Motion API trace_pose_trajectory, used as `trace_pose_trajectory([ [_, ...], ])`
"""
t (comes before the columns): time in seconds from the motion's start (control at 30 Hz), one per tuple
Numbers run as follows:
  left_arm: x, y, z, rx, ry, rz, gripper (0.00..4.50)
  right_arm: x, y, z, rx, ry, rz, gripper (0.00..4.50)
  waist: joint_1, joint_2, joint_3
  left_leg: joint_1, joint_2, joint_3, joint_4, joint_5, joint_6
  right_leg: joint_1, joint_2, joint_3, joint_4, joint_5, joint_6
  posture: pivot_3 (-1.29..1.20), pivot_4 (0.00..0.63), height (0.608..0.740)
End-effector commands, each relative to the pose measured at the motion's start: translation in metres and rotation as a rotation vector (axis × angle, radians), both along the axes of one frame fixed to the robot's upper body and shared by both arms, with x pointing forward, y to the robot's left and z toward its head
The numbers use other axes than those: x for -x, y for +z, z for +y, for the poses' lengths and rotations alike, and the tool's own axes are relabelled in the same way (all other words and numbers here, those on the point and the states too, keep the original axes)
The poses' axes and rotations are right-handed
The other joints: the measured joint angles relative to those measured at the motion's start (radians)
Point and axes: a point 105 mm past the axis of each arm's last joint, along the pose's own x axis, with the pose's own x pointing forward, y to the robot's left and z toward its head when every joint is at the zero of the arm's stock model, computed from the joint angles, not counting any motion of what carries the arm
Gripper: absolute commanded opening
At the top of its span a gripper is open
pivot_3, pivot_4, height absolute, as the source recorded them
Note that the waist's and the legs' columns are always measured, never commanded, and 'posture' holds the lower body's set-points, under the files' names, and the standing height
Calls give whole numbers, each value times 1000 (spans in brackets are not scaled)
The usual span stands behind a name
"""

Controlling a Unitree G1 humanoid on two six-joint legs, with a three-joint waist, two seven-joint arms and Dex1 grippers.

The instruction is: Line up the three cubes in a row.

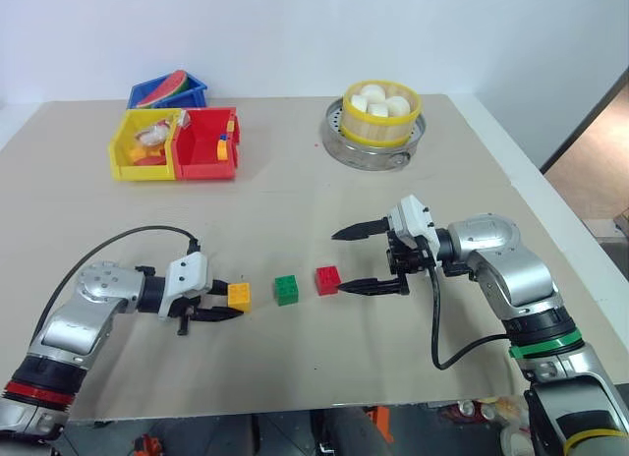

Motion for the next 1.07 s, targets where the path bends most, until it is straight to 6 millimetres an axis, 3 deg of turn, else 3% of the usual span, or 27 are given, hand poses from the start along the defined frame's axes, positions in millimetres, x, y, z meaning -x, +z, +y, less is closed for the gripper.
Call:
trace_pose_trajectory([
  [0.03, 2, -3, 5, -49, -20, 21, 2585, 3, 13, -2, -7, 5, -65, 4500, -1, 0, 0, 0, 0, 0, 0, 0, 0, 0, 0, 0, 0, 0, 0, 0, 150, 740],
  [0.23, -1, 15, 3, -31, -28, -32, 4456, 4, 14, -4, -3, -1, -66, 4500, 0, 0, 0, 1, 0, 0, 0, 1, 2, 0, 0, 0, 1, 1, 1, 0, 150, 740],
  [0.4, 2, 36, 5, -15, -27, -61, 4456, 4, 16, -5, -5, -7, -71, 4500, -1, 0, 0, 0, 0, -1, 1, 3, 4, 0, 1, -1, 1, 3, 1, 0, 150, 740],
  [0.5, 1, 62, 10, 24, 30, -76, 4456, 2, 24, -7, -39, -28, -70, 4500, -2, 0, 0, 0, 1, 0, 1, 3, 4, 0, 2, 0, 1, 3, 0, 0, 150, 740],
  [0.63, -14, 100, 14, 188, 187, -82, 4456, -4, 44, -5, -146, -95, -61, 4500, -2, 0, 0, -1, 1, -1, 1, 3, 4, -1, 2, -2, 1, 3, 0, 0, 150, 740],
  [0.73, -27, 114, 19, 291, 303, -129, 4456, -18, 51, -7, -200, -193, -104, 4500, -3, 0, 0, -1, 1, -1, 1, 3, 4, -1, 1, -1, 1, 3, 0, 0, 150, 740],
  [0.9, -51, 101, 35, 337, 557, -242, 4456, -50, 38, -20, -208, -419, -188, 4500, 0, 0, 0, -1, 1, -1, 1, 3, 4, 0, 1, -1, 1, 3, 0, 0, 150, 740],
  [1.07, -56, 71, 32, 377, 670, -240, 4456, -64, 22, -28, -240, -544, -175, 4500, -1, 0, 0, -2, 0, 1, 0, 3, 4, -1, -1, 2, 0, 3, 1, 0, 150, 740],
])
